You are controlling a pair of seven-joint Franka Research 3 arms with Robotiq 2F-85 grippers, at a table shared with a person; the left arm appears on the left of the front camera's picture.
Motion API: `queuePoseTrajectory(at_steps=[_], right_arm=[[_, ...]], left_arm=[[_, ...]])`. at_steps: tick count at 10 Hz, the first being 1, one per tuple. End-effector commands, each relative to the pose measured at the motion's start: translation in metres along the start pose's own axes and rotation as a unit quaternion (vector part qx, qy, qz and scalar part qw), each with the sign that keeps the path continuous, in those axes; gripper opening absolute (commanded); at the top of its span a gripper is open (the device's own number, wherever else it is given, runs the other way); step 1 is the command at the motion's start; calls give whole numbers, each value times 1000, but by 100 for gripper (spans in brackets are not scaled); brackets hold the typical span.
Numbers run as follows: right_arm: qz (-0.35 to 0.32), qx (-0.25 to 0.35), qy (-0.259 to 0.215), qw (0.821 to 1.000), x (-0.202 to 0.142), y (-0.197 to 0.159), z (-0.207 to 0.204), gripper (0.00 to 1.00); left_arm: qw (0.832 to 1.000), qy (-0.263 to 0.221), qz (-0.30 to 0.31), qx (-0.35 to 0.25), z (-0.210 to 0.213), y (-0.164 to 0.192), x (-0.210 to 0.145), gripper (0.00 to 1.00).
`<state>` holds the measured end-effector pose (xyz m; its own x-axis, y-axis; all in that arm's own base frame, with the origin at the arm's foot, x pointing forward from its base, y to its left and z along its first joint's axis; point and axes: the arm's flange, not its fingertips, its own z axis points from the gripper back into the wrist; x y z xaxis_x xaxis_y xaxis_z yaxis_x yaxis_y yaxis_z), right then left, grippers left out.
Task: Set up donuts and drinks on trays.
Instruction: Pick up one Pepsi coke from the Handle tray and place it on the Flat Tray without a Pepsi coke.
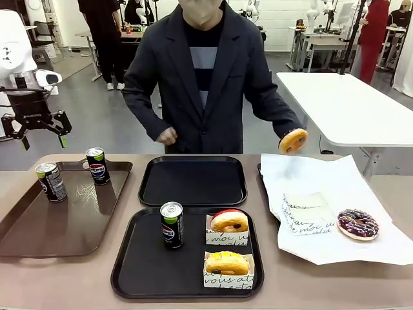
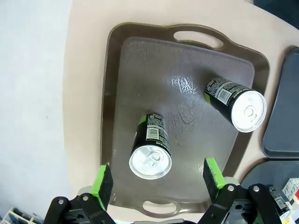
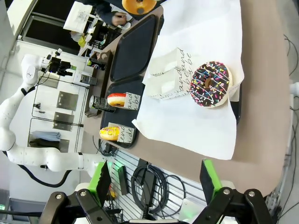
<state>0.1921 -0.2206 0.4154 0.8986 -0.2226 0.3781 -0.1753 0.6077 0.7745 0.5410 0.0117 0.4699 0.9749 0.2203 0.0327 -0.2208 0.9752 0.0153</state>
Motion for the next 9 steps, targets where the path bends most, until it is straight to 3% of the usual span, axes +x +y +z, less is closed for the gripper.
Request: queuePoseTrajectory(at_steps=[1,6,7,9], right_arm=[[8,12,-11,1000,2,0,0,100],[8,12,-11,1000,2,0,0,100],[8,12,-11,1000,2,0,0,100],[8,12,-11,1000,2,0,0,100]], left_arm=[[1000,6,9,-12,-2,1,-2,100],[1000,2,2,-3,-2,0,-1,100],[998,-31,-59,10,-10,11,-7,100],[987,-27,-159,8,-21,28,-12,100]])
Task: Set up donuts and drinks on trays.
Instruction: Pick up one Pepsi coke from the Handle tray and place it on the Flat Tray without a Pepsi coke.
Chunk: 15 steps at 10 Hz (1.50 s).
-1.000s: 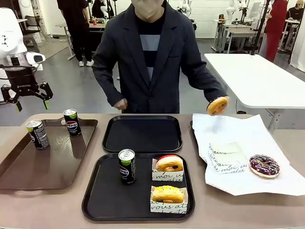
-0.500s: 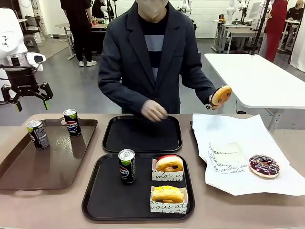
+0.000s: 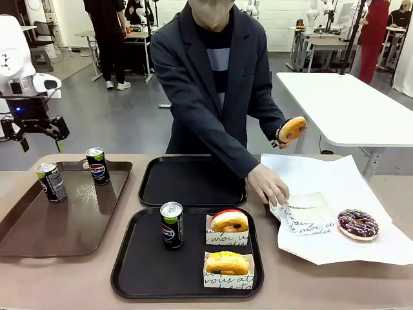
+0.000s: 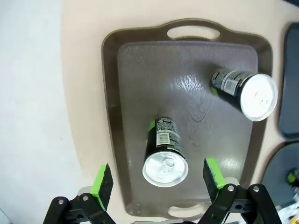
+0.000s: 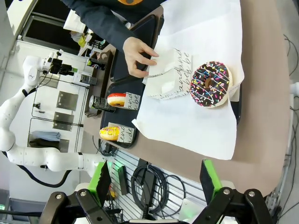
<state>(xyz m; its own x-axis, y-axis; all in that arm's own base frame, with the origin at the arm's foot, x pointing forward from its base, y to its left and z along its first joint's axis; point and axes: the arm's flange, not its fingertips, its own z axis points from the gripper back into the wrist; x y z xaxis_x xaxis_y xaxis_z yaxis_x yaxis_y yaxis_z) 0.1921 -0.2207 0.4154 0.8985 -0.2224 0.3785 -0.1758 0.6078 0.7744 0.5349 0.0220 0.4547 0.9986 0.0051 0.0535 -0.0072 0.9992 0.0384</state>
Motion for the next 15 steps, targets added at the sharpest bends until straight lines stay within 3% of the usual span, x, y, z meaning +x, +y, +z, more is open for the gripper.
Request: queuePoseTrajectory(at_steps=[1,4,7,9,12,15], right_arm=[[8,12,-11,1000,2,0,0,100],[8,12,-11,1000,2,0,0,100],[8,12,-11,1000,2,0,0,100],[8,12,-11,1000,2,0,0,100],[8,12,-11,1000,2,0,0,100],[8,12,-11,1000,2,0,0,100]], left_arm=[[998,-12,-63,-3,-11,19,-11,100],[995,49,-72,-42,-24,21,-12,100],[995,57,-57,-63,-30,10,-14,100],[995,56,-58,-52,-37,3,-17,100],[998,14,-45,-46,-53,-1,-19,100],[998,15,-41,-42,-65,-4,-18,100]])
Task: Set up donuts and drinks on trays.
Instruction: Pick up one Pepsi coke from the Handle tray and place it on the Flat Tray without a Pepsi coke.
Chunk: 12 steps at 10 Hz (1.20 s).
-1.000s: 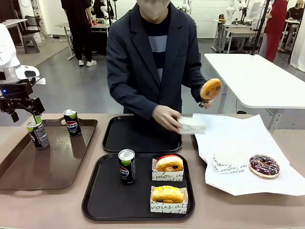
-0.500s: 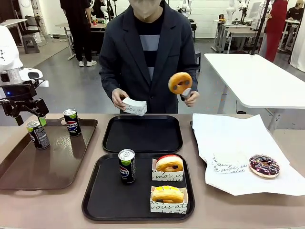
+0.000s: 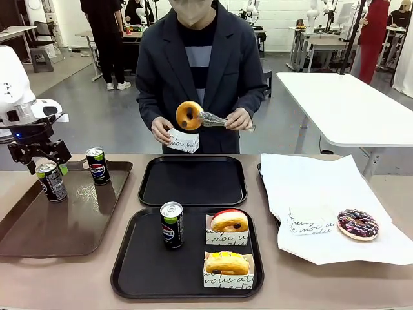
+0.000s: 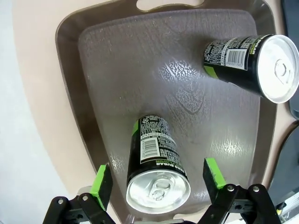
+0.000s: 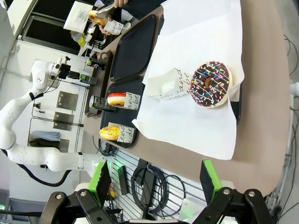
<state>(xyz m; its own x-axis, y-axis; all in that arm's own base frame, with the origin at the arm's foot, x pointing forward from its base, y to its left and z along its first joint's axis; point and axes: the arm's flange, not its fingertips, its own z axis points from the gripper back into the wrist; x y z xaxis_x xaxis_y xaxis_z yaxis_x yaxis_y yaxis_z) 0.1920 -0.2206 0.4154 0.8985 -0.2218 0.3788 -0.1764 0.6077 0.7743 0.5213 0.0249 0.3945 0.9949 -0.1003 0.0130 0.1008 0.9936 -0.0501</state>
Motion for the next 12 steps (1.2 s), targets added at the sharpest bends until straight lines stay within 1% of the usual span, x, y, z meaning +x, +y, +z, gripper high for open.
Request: queuePoseTrajectory(at_steps=[1,5,6,7,8,9,10,11,12], right_arm=[[8,12,-11,1000,2,0,0,100],[8,12,-11,1000,2,0,0,100],[8,12,-11,1000,2,0,0,100],[8,12,-11,1000,2,0,0,100],[8,12,-11,1000,2,0,0,100],[8,12,-11,1000,2,0,0,100],[8,12,-11,1000,2,0,0,100],[8,12,-11,1000,2,0,0,100],[8,12,-11,1000,2,0,0,100]], left_arm=[[1000,-6,13,9,-10,-4,-2,100],[1000,-1,16,22,-18,-6,-2,100],[1000,-4,17,26,-18,-5,-2,95],[999,-4,21,29,-17,-5,-2,81],[999,-3,22,30,-17,-5,-3,75],[999,-3,21,30,-16,-5,-2,61],[999,-3,20,30,-15,-5,-1,56],[999,-3,21,29,-15,-6,0,42],[999,-4,22,26,-14,-6,-2,36]])
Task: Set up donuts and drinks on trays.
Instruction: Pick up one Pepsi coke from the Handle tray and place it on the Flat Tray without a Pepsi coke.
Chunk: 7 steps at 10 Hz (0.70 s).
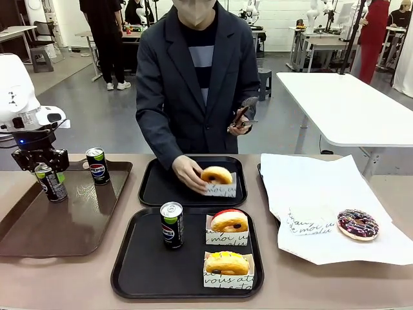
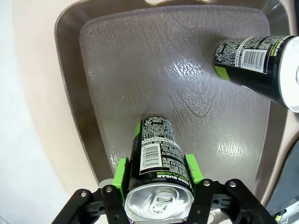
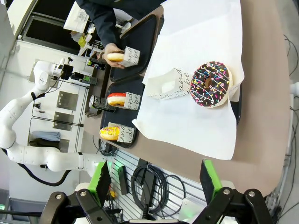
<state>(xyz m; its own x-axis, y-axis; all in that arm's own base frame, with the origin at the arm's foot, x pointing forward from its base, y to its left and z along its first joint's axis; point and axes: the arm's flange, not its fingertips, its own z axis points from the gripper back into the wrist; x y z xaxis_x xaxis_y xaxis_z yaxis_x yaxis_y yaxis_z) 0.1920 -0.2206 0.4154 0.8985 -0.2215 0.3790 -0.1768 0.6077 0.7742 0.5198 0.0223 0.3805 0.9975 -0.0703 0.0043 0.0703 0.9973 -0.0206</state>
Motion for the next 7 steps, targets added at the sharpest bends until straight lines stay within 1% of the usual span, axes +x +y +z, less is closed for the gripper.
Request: queuePoseTrajectory(at_steps=[1,2,3,4,5,6,7], right_arm=[[8,12,-11,1000,2,0,0,100],[8,12,-11,1000,2,0,0,100],[8,12,-11,1000,2,0,0,100],[8,12,-11,1000,2,0,0,100],[8,12,-11,1000,2,0,0,100],[8,12,-11,1000,2,0,0,100],[8,12,-11,1000,2,0,0,100]], left_arm=[[1000,-8,5,11,2,-3,-2,22],[1000,-9,4,13,6,-4,-3,17],[1000,-9,-2,11,18,-5,-8,3],[1000,-9,-3,8,42,-6,-20,4],[1000,15,-3,10,77,-5,-42,4],[1000,16,1,5,101,-2,-62,4],[1000,14,2,12,115,0,-79,4]])
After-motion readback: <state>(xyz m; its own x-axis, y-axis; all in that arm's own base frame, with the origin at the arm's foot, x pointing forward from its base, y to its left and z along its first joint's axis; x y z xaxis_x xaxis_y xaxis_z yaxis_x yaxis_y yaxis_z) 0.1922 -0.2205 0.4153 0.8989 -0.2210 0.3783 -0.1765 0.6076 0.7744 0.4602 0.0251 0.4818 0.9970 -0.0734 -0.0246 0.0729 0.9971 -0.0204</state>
